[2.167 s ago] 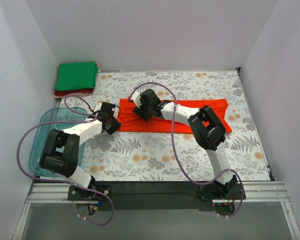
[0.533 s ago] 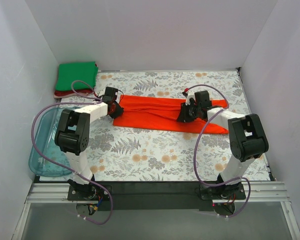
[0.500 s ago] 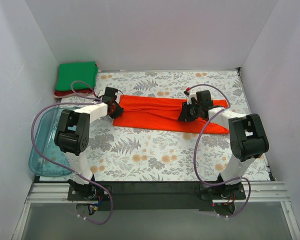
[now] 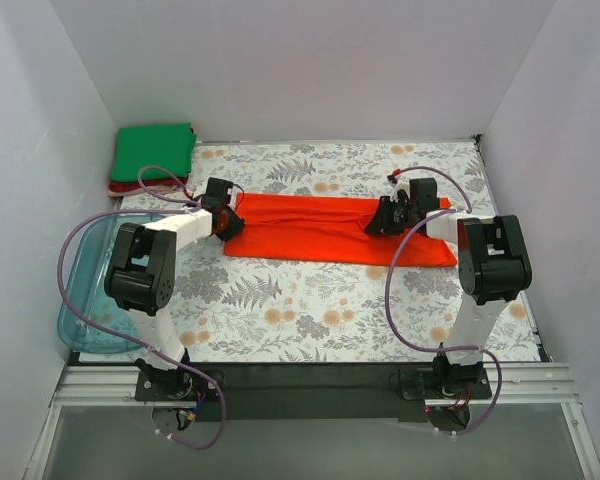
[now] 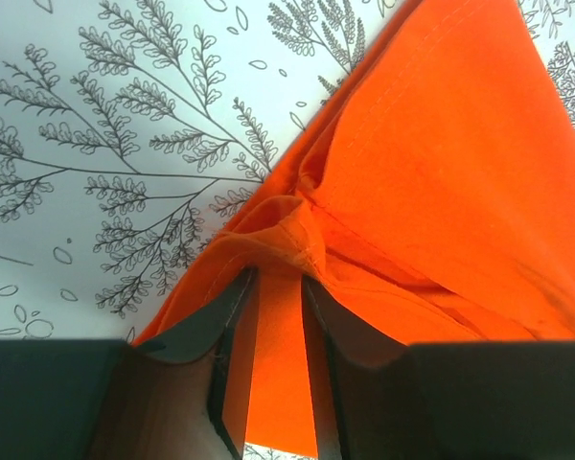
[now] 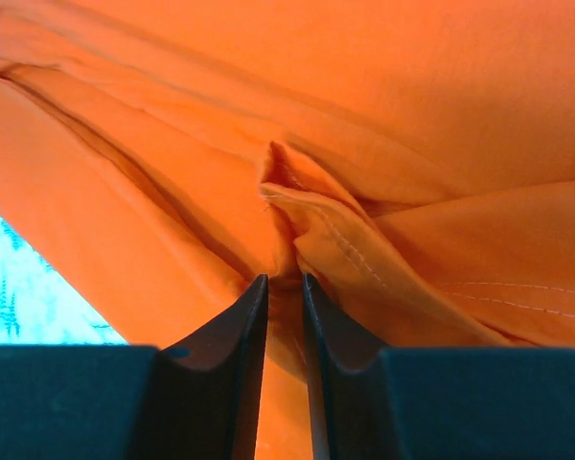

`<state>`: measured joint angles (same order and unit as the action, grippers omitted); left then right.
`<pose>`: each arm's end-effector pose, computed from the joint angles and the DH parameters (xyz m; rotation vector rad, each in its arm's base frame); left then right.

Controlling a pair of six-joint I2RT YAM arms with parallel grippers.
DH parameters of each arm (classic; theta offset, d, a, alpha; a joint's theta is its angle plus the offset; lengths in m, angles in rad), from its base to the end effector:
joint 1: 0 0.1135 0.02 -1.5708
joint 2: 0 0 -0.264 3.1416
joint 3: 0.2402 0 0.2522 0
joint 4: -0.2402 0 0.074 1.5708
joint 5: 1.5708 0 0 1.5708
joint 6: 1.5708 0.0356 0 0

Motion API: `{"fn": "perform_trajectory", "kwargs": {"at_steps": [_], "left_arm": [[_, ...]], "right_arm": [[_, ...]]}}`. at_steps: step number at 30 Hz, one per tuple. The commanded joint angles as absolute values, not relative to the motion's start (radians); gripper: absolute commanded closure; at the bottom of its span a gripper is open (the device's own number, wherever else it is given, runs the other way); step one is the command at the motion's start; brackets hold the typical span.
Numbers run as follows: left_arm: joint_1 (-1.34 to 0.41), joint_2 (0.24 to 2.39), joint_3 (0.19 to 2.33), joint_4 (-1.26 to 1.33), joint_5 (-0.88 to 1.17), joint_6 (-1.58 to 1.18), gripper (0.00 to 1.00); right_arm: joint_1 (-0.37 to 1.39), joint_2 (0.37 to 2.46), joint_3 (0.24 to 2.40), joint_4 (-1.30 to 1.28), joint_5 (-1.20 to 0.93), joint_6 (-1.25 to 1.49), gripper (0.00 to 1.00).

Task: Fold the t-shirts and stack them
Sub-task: Fold the tshirt

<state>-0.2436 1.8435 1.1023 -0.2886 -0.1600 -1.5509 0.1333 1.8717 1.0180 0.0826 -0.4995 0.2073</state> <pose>0.3590 -0.0834 0.1531 -1.6568 2.0662 -0.4415 0.3743 0.0674 0.1471 -0.1649 2.3386 0.7529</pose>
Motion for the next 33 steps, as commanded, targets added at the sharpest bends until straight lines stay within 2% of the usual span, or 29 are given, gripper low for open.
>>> {"fn": "perform_trajectory", "kwargs": {"at_steps": [1,4,5,9,12,19,25,27,33], "left_arm": [[-0.23,1.813,1.078,-0.413,-0.213,-1.522,0.75],[-0.23,1.761,1.097,-0.423,-0.219,-1.496,0.66],[-0.232,1.729,1.103,-0.428,-0.219,-1.487,0.6],[-0.25,1.632,1.12,-0.44,-0.232,-1.447,0.47],[-0.276,1.545,1.095,-0.443,-0.23,-1.421,0.39],[-0.35,1.496,1.013,-0.422,-0.138,-1.368,0.36],[-0.468,1.555,1.003,-0.272,-0.043,-1.292,0.26],[-0.511,1.604,1.061,-0.243,-0.026,-1.233,0.21],[-0.578,1.844,1.323,-0.178,0.061,-1.12,0.23]], "right_arm": [[0.127,1.829,1.066,0.115,-0.566,0.23,0.72],[0.127,1.749,1.066,0.109,-0.549,0.226,0.68],[0.126,1.712,1.065,0.106,-0.526,0.222,0.66],[0.121,1.646,1.04,0.074,-0.427,0.225,0.56],[0.106,1.612,1.0,0.066,-0.358,0.242,0.53],[0.034,1.58,0.931,0.061,-0.296,0.345,0.53],[-0.047,1.606,0.92,0.075,-0.35,0.428,0.5],[-0.061,1.624,0.92,0.087,-0.377,0.442,0.5],[-0.089,1.672,0.927,0.112,-0.402,0.494,0.5]]}}
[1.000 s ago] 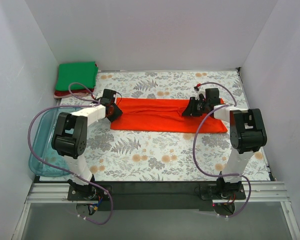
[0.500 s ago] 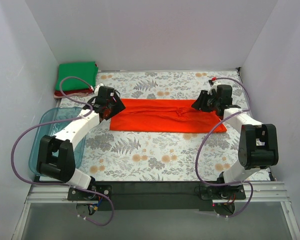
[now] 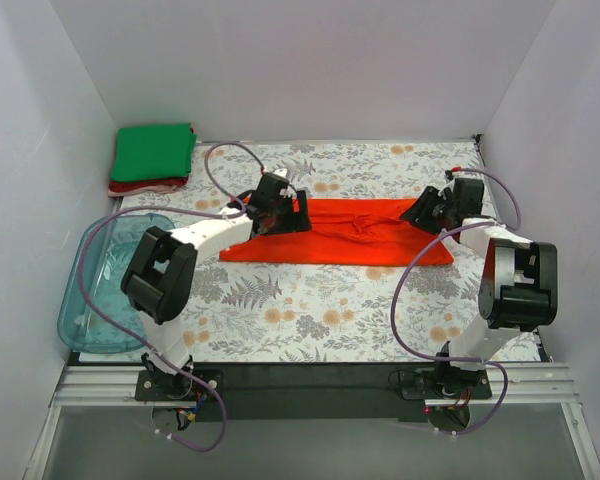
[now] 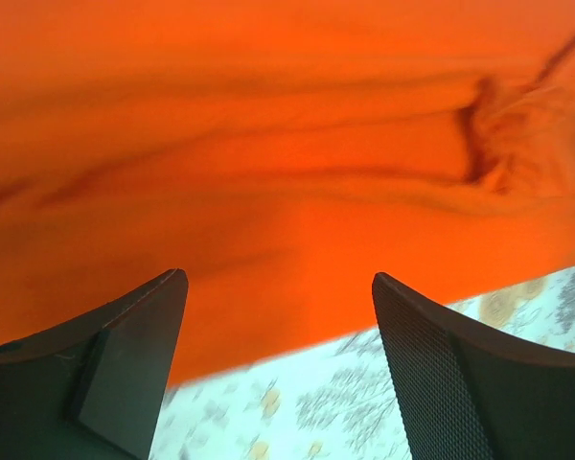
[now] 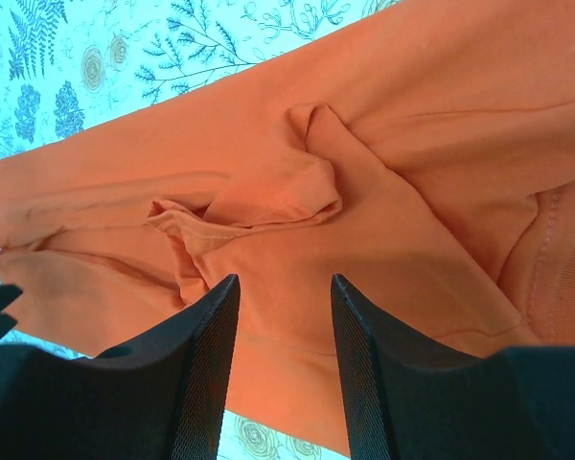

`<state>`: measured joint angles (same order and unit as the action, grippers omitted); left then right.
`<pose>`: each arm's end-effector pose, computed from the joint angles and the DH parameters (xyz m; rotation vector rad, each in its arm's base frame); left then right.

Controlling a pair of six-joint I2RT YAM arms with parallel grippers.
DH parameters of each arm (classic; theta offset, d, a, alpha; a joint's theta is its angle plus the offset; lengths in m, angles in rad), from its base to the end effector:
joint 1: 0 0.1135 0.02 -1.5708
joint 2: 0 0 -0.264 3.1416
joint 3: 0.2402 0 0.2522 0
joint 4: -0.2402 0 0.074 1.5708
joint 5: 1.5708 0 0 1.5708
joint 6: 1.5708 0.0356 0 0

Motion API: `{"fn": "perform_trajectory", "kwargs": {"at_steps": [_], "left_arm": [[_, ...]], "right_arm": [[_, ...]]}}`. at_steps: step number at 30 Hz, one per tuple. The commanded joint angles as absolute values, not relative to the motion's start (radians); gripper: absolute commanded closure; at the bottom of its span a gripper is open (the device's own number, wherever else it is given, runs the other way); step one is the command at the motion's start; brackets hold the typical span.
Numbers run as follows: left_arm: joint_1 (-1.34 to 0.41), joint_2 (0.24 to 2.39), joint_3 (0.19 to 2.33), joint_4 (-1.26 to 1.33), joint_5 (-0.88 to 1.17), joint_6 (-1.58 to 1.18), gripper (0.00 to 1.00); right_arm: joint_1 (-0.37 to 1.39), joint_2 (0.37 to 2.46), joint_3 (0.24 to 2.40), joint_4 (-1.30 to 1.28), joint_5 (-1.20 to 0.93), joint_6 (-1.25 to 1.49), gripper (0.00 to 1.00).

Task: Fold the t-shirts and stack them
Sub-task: Fold the tshirt

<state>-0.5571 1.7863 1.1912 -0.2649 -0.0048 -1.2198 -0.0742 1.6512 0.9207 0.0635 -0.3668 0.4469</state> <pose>0.3264 -0.2031 0.2007 -0.8452 2.4496 -0.7425 0.3479 -0.0131 0.1916 0.3833 2.2228 0.6115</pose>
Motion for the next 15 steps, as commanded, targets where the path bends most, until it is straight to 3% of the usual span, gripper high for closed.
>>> {"fn": "perform_trajectory", "kwargs": {"at_steps": [1,10,15], "left_arm": [[-0.587,1.87,1.353,-0.164,0.074,-1.109,0.24],[-0.66,2.135,1.616,-0.118,0.181,-1.031,0.34],[-0.678,2.195,1.66,-0.075,0.224,-1.017,0.39]], "right_arm": [[-0.094,1.683,0.928,0.124,-0.408,0.509,0.5],[-0.1,1.764,0.982,0.153,-0.437,0.557,0.5],[-0.101,1.804,0.997,0.179,-0.451,0.574,0.5]]}}
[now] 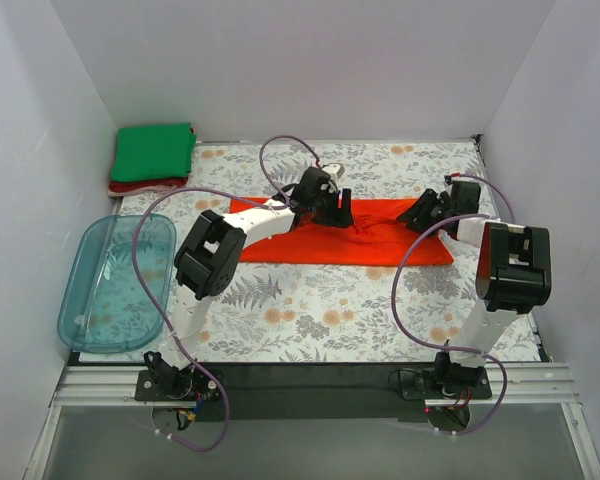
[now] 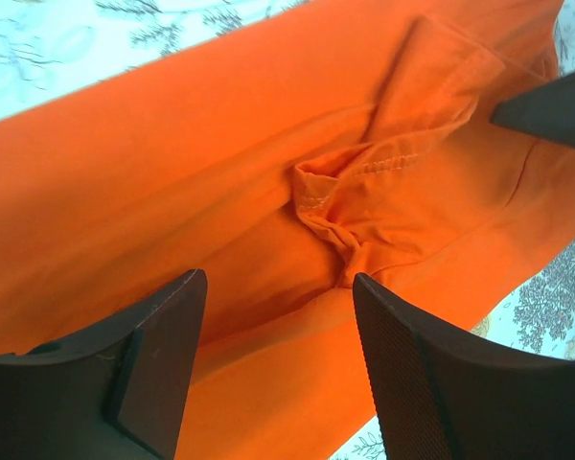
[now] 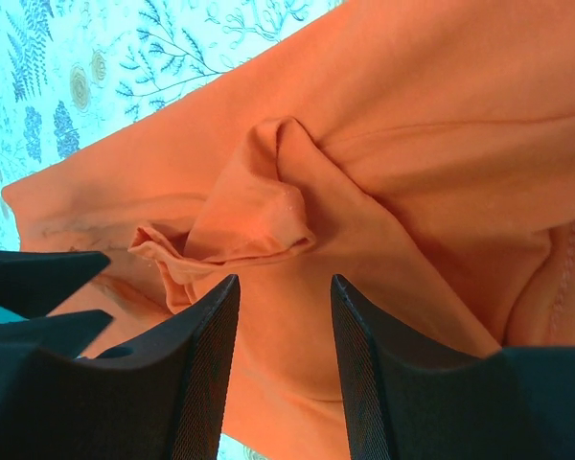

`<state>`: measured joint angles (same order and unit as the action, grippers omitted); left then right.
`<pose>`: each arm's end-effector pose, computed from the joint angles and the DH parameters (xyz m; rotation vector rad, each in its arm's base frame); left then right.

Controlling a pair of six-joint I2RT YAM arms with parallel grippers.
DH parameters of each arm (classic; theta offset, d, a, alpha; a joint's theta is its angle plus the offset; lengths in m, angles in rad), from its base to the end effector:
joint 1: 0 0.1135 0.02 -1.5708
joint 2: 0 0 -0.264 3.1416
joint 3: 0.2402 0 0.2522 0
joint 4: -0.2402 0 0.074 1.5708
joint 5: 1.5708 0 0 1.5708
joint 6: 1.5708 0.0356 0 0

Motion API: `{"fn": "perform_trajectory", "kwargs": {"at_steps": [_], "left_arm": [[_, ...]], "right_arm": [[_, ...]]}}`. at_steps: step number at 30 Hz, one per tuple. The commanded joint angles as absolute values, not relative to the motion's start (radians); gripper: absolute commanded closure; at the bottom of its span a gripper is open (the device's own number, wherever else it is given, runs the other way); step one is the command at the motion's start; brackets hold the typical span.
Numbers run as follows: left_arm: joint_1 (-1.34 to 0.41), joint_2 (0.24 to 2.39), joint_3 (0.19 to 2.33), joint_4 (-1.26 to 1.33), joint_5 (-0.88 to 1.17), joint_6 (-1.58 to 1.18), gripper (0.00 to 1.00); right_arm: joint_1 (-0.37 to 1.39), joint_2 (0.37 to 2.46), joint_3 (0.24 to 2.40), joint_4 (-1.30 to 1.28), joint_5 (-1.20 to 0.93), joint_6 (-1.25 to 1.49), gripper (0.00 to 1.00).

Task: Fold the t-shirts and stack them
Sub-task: Fold the tshirt

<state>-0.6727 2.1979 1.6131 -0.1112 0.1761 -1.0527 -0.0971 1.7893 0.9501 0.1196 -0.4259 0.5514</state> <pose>0.3840 -0.3139 0.1722 -0.3713 2.4782 -1.0331 0.3653 -0.0208 0.1589 0.5205 2.2580 0.7212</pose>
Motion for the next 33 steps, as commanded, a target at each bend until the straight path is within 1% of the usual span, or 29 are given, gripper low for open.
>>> {"fn": "perform_trajectory", "kwargs": {"at_steps": [1,5,15,21,25,27,33], "left_arm": [[-0.68,2.2,1.664,-0.065,0.236,-1.014,0.4],[-0.684,2.238,1.695,-0.043,0.255,-1.025,0.43],[-0.689,2.309,1.761,-0.02,0.29,-1.031,0.44],[-0.69,2.348,1.792,-0.014,0.296,-1.031,0.47],[-0.692,2.365,1.809,-0.005,0.327,-1.038,0.51],[-0.696,2.372,1.809,0.04,0.334,-1.04,0.52],[-0.703,2.393,1.827,0.058,0.353,-1.037,0.56]], "right_arm": [[-0.101,1.809,0.999,0.181,-0.451,0.577,0.5],[-0.104,1.828,1.005,0.19,-0.454,0.586,0.51],[-0.109,1.885,1.045,0.213,-0.472,0.594,0.51],[-0.109,1.907,1.051,0.229,-0.486,0.598,0.53],[-0.109,1.913,1.051,0.236,-0.5,0.598,0.55],[-0.109,1.913,1.051,0.238,-0.502,0.598,0.57],[-0.112,1.911,1.057,0.241,-0.506,0.598,0.58]]}}
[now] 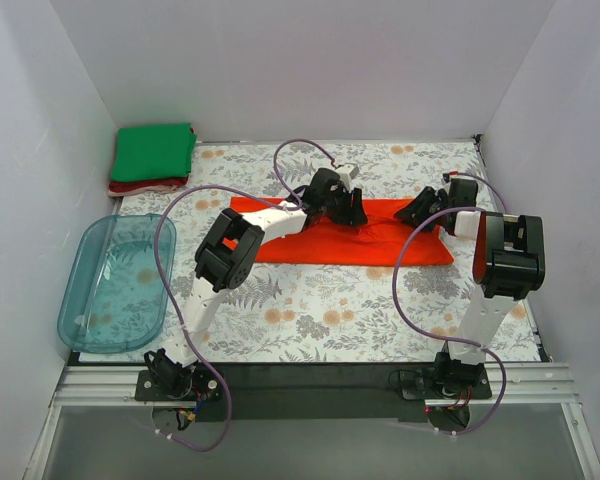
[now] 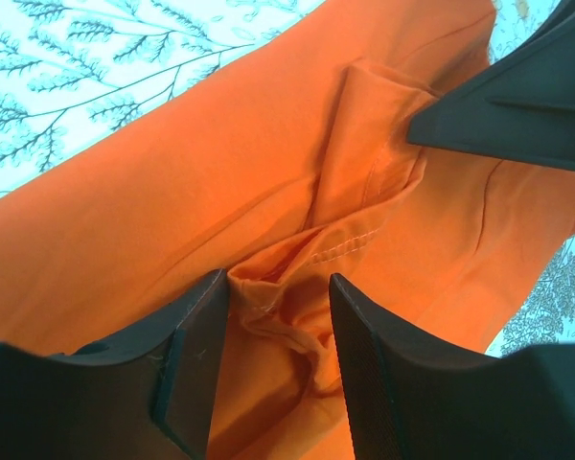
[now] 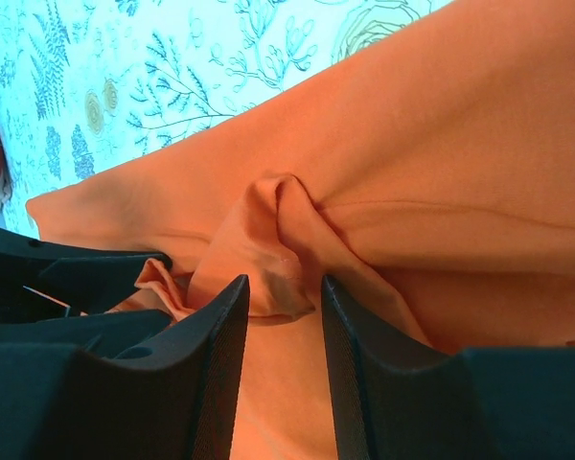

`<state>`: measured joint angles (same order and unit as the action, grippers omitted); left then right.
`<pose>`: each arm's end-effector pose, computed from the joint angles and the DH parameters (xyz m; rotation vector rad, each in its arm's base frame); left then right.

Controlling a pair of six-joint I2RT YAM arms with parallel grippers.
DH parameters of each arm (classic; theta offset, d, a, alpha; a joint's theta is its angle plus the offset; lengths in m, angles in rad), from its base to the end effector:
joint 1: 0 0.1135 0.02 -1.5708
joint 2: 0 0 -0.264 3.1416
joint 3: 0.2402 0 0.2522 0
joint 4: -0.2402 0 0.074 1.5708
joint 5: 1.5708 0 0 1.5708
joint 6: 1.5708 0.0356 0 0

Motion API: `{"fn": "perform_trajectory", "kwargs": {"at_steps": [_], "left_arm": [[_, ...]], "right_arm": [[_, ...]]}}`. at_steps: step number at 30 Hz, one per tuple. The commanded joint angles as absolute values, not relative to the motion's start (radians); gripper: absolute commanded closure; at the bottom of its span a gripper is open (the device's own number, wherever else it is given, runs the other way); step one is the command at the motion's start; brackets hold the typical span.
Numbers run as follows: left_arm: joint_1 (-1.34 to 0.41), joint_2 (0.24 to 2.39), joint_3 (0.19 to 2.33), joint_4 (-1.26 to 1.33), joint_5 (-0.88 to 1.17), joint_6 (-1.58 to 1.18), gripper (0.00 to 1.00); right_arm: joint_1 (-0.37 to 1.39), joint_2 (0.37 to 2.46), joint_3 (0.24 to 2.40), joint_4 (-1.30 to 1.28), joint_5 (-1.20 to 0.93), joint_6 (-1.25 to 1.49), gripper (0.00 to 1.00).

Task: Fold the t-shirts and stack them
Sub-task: Fold the tshirt

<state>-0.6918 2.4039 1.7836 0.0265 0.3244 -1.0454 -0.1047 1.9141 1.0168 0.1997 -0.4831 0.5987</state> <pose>0.4077 -0.3525 0.1372 -0.2210 2.4481 -1.2524 0.3890 -0.0243 0.1403 0.5405 2.2351 0.8064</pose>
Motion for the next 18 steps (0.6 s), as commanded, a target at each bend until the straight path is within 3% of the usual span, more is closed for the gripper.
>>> {"fn": "perform_trajectory", "kwargs": {"at_steps": [1,9,13,16,18], "left_arm": [[-0.704,2.395,1.825,0.061,0.351,-1.038,0.57],[-0.703,2.393,1.822,0.09,0.342,-1.028,0.65],[-0.703,2.381,1.804,0.101,0.347,-1.019,0.74],[-0.703,2.365,1.779,0.124,0.35,-1.002,0.82],[-0.703,2.349,1.758,0.138,0.353,-0.98,0.91]], "right_arm": [[-0.112,1.913,1.058,0.241,-0.509,0.598,0.58],[-0.117,1.924,1.077,0.238,-0.526,0.595,0.61],[-0.118,1.927,1.085,0.239,-0.526,0.597,0.65],[-0.118,1.927,1.088,0.239,-0.531,0.595,0.77],[-0.118,1.924,1.088,0.238,-0.534,0.595,0.9]]}}
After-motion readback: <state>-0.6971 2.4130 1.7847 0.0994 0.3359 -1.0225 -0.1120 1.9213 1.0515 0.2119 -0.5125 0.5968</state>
